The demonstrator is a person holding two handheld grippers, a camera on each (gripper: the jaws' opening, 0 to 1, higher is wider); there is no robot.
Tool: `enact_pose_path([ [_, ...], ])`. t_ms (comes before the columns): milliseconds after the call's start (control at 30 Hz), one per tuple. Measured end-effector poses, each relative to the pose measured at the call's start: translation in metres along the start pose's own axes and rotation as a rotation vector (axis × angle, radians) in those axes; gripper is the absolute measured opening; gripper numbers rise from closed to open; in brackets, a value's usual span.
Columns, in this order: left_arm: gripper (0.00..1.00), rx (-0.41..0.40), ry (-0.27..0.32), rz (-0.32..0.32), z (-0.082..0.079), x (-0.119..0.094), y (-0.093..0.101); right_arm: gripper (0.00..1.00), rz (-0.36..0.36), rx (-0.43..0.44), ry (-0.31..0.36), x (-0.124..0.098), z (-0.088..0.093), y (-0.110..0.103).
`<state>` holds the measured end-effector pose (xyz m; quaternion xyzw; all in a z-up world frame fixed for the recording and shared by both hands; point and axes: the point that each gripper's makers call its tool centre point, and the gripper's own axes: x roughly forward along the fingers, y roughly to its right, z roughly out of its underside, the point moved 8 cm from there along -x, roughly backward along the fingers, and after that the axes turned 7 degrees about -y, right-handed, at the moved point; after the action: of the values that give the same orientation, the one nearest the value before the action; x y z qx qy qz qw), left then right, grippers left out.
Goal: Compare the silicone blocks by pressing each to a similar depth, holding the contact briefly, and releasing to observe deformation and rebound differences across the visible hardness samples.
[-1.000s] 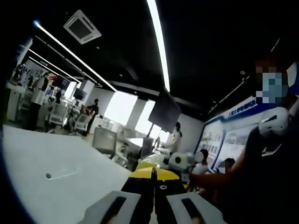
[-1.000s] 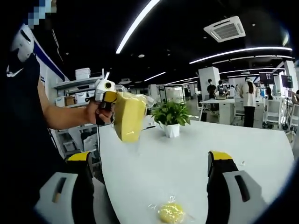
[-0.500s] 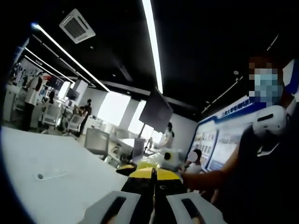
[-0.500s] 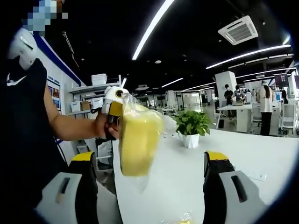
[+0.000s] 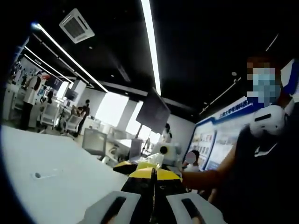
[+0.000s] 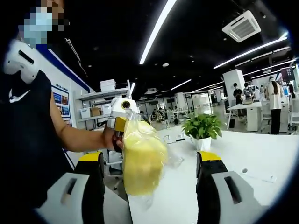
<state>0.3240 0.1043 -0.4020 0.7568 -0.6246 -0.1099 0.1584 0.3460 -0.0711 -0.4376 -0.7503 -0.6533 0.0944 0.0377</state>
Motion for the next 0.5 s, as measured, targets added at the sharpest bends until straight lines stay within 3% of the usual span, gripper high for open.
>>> enact_pose_path([
  [500, 0.0, -0.005, 0.009, 0.013, 0.002, -0.0022, 0.0018, 0.48, -0.056, 0.041, -0.03, 0.0084, 0.0033, -0.0091],
])
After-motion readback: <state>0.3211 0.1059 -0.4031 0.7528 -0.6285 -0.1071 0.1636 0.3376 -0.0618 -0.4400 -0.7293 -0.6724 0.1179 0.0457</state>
